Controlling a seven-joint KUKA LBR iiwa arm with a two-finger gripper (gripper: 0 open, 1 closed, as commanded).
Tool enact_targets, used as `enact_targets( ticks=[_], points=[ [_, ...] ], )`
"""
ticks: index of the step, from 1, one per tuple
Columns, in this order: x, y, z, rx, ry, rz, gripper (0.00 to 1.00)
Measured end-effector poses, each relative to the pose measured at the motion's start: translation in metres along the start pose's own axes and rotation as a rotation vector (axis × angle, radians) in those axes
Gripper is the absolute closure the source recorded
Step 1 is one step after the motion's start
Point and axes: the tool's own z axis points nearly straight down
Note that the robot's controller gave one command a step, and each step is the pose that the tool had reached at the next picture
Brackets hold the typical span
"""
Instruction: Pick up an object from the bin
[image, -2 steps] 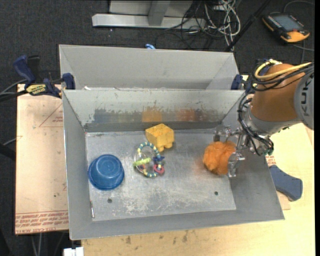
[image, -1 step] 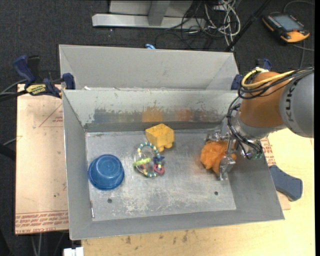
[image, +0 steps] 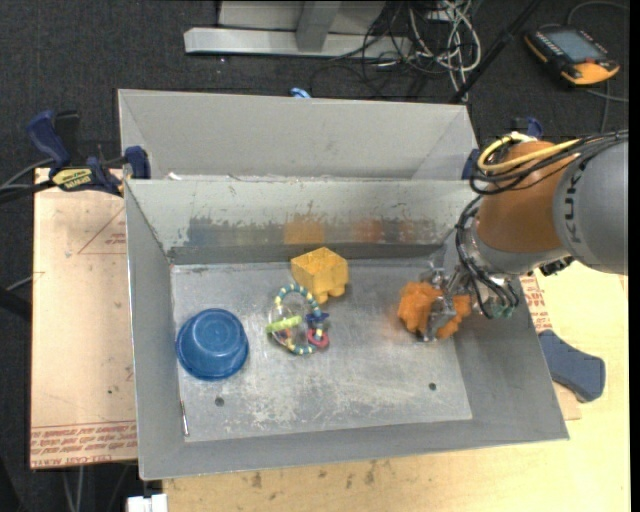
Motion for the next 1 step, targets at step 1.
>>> enact_targets(
  ticks=[1],
  points=[
    [0.0, 0.0, 0.0, 0.0, 0.0, 0.0, 1.0]
  ],
)
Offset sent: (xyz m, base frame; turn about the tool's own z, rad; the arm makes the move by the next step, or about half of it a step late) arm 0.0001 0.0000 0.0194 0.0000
